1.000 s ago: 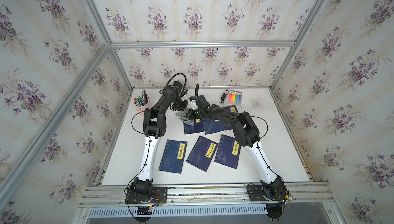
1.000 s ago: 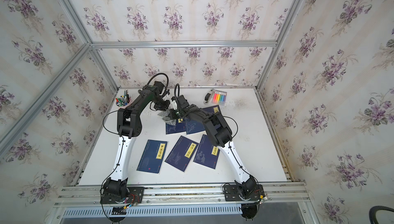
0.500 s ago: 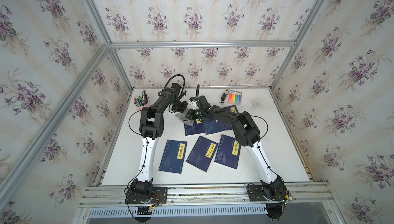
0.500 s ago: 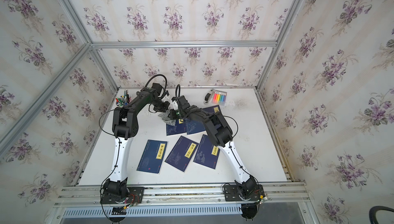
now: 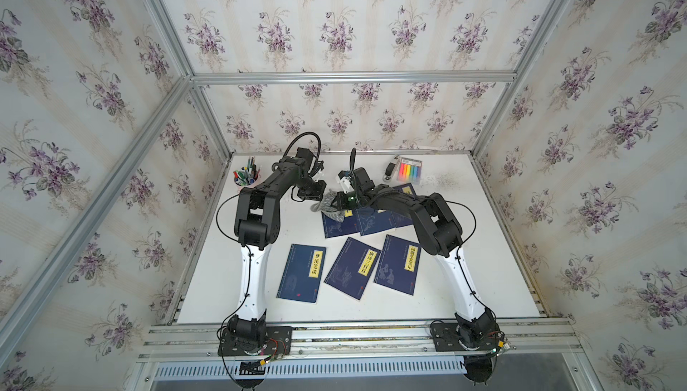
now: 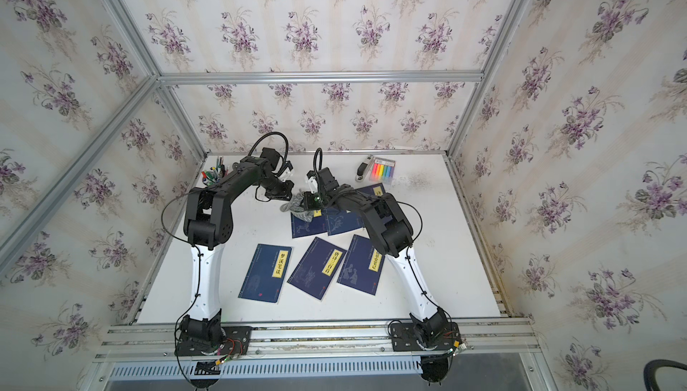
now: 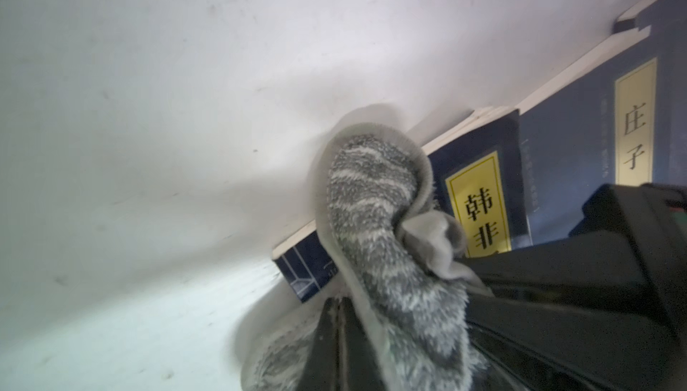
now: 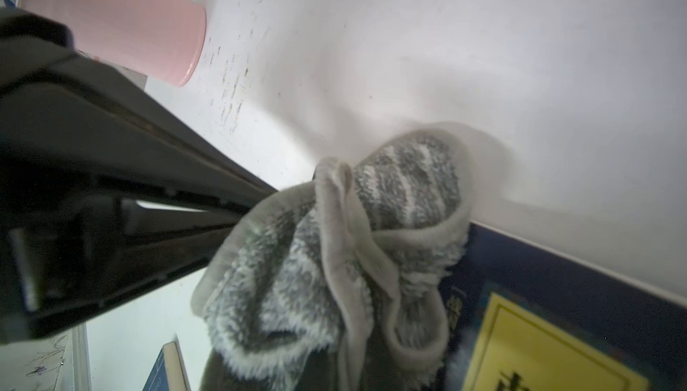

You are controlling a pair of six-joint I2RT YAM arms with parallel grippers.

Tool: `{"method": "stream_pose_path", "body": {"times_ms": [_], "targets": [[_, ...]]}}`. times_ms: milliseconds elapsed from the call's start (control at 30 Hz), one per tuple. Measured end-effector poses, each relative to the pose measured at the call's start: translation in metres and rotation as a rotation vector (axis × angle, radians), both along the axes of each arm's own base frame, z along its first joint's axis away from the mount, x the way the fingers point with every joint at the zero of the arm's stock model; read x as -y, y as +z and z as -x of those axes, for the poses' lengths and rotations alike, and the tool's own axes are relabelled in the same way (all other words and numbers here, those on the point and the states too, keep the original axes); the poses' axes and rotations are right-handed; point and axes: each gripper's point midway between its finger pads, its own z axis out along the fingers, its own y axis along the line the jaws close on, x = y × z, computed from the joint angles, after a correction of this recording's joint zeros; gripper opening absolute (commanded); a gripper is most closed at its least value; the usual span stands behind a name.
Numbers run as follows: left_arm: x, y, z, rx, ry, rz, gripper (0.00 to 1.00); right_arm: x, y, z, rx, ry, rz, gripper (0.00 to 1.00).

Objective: Wipe the cover of the book
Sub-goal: Wipe the dirt from the cover of the book.

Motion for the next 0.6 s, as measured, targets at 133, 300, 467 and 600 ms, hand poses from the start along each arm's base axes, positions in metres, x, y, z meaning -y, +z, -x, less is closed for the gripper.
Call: {"method": "stream_pose_path", "body": {"times_ms": [133,300,467,600], "targets": [[-0.004,0.008,-0.002,0.036,0.015,-0.006,0.00,0.011,-0.002,-0.006,0.000,-0.032,0.025,0.00],[-0.012,0.018,-0.005,0.071,0.048,-0.009,0.00,0.013,0.000,-0.010,0.003,-0.046,0.044,0.00],[-0.019,0.021,-0.009,0.093,0.068,-0.029,0.00,0.004,0.000,-0.012,0.010,-0.027,0.070,0.00],[-0.018,0.025,-0.009,0.101,0.068,-0.030,0.00,-0.010,0.000,-0.012,0.033,0.004,0.078,0.00]]}}
